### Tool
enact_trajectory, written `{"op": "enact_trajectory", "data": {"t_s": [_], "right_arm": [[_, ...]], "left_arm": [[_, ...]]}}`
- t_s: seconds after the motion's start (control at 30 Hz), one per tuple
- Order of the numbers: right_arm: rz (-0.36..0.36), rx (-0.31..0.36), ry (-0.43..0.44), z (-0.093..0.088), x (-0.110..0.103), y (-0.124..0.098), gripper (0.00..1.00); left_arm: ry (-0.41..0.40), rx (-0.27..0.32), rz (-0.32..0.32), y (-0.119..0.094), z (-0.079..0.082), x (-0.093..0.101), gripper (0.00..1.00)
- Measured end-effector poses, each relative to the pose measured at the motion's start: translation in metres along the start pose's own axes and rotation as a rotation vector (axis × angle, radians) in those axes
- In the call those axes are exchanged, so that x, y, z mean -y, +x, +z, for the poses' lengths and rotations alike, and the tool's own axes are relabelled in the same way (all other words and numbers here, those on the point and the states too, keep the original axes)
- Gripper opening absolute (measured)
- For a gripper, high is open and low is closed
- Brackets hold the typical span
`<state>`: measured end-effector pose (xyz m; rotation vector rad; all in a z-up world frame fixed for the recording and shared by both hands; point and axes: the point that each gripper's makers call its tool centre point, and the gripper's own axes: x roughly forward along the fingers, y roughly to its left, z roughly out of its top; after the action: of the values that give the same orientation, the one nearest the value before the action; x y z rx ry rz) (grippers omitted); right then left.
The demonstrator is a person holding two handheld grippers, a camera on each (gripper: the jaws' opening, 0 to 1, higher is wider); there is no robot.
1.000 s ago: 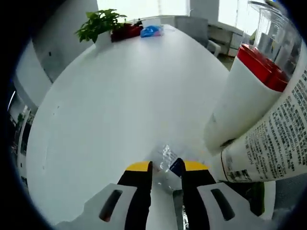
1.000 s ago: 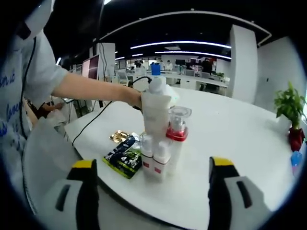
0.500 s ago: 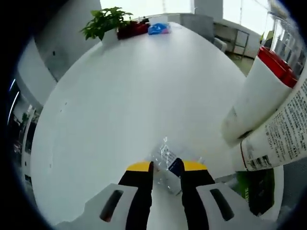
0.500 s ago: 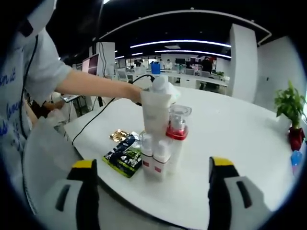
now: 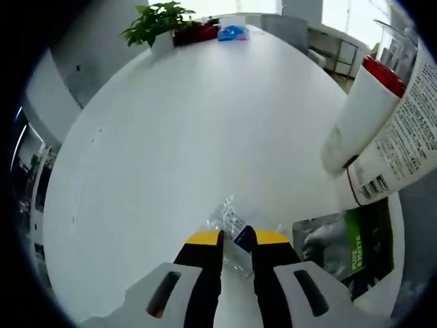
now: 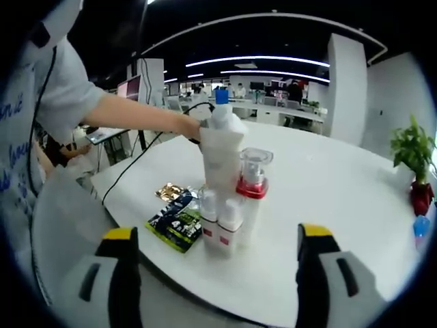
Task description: Arrange the skincare products in the storage area until every visible bottle or jar stands upright without overlapping.
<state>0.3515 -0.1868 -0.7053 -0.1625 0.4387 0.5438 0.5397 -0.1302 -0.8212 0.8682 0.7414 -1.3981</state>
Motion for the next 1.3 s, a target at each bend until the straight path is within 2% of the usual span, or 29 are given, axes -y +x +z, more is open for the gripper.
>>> {"op": "enact_trajectory", "data": {"t_s": [0.27, 0.43, 0.47, 0.53, 0.67, 0.9, 1.0, 1.1, 1.17, 1.27, 1.3], "right_arm": [[0.002, 0.000, -0.003, 0.000, 0.000, 0.000, 0.96], [0.005, 0.000, -0.006, 0.000, -0.001, 0.000, 0.96], [0.004, -0.001, -0.007, 0.000, -0.001, 0.000, 0.96], [0.005, 0.000, -0.006, 0.000, -0.001, 0.000, 0.96], [0.004, -0.001, -0.007, 0.000, -0.001, 0.000, 0.96], [0.002, -0.003, -0.008, -0.001, -0.001, -0.001, 0.96], [0.002, -0.005, -0.008, -0.001, -0.001, -0.001, 0.96], [0.001, -0.004, -0.007, -0.001, -0.001, -0.001, 0.96], [0.001, -0.003, -0.007, -0.001, -0.001, -0.001, 0.96], [0.006, -0.002, -0.011, 0.000, -0.002, -0.001, 0.96], [0.007, -0.001, -0.012, 0.000, -0.002, -0.001, 0.96]], "left_arm": [[0.048, -0.026, -0.066, -0.012, -0.020, 0.013, 0.11], [0.113, -0.041, -0.090, -0.019, -0.031, 0.018, 0.11], [0.153, -0.044, -0.099, -0.021, -0.033, 0.019, 0.11], [0.179, -0.041, -0.104, -0.022, -0.033, 0.021, 0.11], [0.176, -0.051, -0.100, -0.024, -0.037, 0.014, 0.13], [0.209, -0.057, -0.109, -0.026, -0.034, 0.016, 0.15], [0.198, -0.060, -0.105, -0.025, -0.037, 0.008, 0.16], [0.170, -0.058, -0.075, -0.027, -0.039, -0.001, 0.18], [0.121, -0.038, -0.071, -0.030, -0.037, -0.002, 0.20], [0.075, -0.027, -0.023, -0.035, -0.037, -0.010, 0.23], [0.007, -0.038, 0.005, -0.037, -0.040, -0.013, 0.24]]}}
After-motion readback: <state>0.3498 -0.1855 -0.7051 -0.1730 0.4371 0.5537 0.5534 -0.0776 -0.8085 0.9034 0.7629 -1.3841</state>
